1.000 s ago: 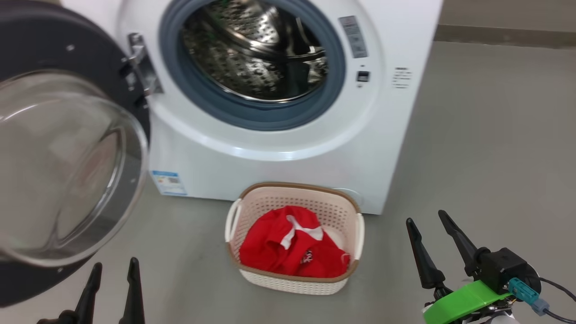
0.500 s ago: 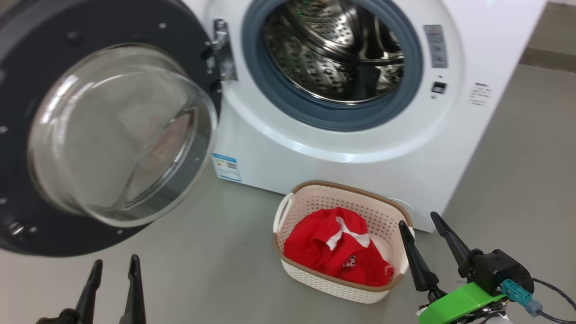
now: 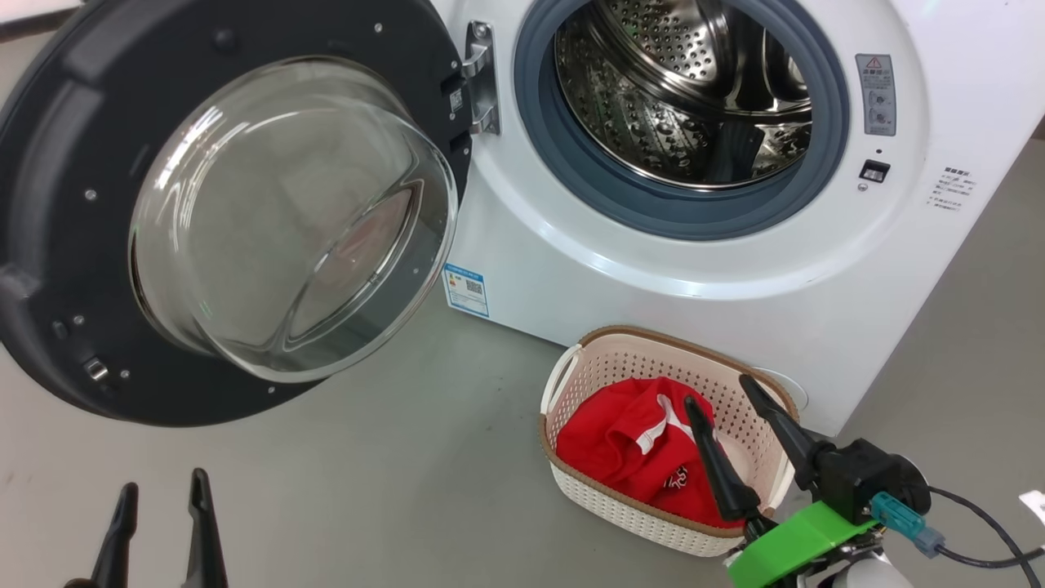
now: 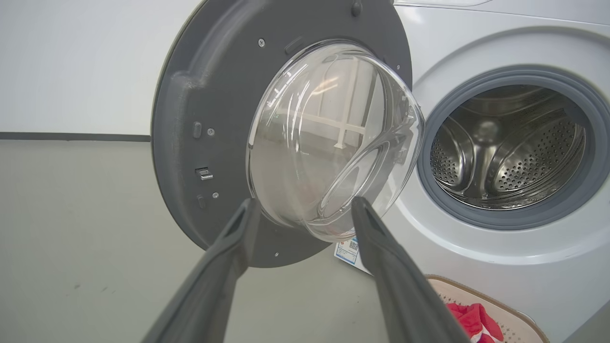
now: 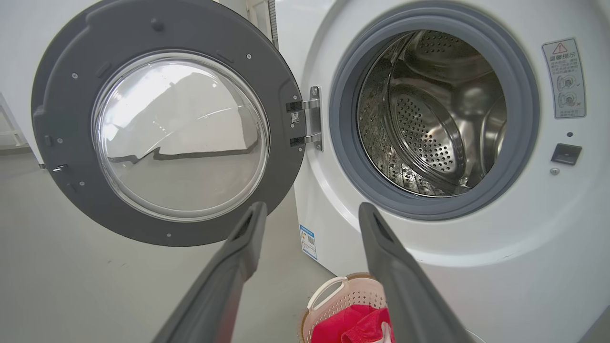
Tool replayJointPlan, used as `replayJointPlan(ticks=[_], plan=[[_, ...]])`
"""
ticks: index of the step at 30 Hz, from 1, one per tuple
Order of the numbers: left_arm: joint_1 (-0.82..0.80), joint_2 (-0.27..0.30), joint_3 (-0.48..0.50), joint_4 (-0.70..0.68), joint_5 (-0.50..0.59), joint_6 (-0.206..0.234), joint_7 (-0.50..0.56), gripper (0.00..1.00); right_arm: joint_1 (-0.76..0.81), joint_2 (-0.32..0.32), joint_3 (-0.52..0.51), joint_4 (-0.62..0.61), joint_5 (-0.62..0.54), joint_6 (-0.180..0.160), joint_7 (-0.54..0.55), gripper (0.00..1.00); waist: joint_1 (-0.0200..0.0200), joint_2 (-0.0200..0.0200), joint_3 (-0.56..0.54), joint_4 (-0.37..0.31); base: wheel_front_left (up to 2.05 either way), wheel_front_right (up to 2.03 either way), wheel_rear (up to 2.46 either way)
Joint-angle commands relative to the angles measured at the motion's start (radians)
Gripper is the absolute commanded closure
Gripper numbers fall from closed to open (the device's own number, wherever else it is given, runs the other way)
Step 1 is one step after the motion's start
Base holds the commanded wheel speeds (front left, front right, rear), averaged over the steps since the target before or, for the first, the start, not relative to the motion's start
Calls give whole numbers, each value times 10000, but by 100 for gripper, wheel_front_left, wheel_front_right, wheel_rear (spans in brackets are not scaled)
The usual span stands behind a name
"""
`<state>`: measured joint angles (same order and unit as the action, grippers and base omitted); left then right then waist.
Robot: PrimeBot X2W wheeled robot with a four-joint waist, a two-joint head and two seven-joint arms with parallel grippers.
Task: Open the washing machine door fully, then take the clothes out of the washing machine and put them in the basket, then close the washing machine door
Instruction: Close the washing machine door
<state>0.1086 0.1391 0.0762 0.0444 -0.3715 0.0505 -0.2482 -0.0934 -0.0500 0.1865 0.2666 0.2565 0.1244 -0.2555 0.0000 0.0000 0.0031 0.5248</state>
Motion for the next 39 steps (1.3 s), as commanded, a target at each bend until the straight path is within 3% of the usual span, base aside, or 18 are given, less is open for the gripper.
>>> replayJointPlan(ticks=[1,16,17,19,26,33,39], plan=[[-154,95,423,-332,-43,96,-104,0,-427,-3,289,-177,114,63,-63,0,0,0,35,24,0,0,0],[-123,-62,422,-358,42,149,-127,0,-527,-95,474,63,97,63,-63,0,0,0,11,4,0,0,0],[-123,-48,394,-321,100,190,-112,27,-525,-103,469,69,93,63,-63,0,0,0,4,-2,0,0,0],[-207,-19,402,-300,247,373,-98,100,-518,-106,449,78,72,63,-63,0,0,0,-2,-11,0,0,0],[-1182,170,572,-637,368,747,40,100,-428,-110,411,78,20,63,-63,0,0,0,45,-53,0,0,0],[-3626,1120,1186,-1017,344,1133,660,100,-193,-191,7,-44,-144,63,-63,0,0,0,71,-164,0,0,0],[-6178,1962,1941,548,-498,1041,1023,100,14,-228,-195,-145,-312,63,-63,0,0,0,80,-367,0,0,0]])
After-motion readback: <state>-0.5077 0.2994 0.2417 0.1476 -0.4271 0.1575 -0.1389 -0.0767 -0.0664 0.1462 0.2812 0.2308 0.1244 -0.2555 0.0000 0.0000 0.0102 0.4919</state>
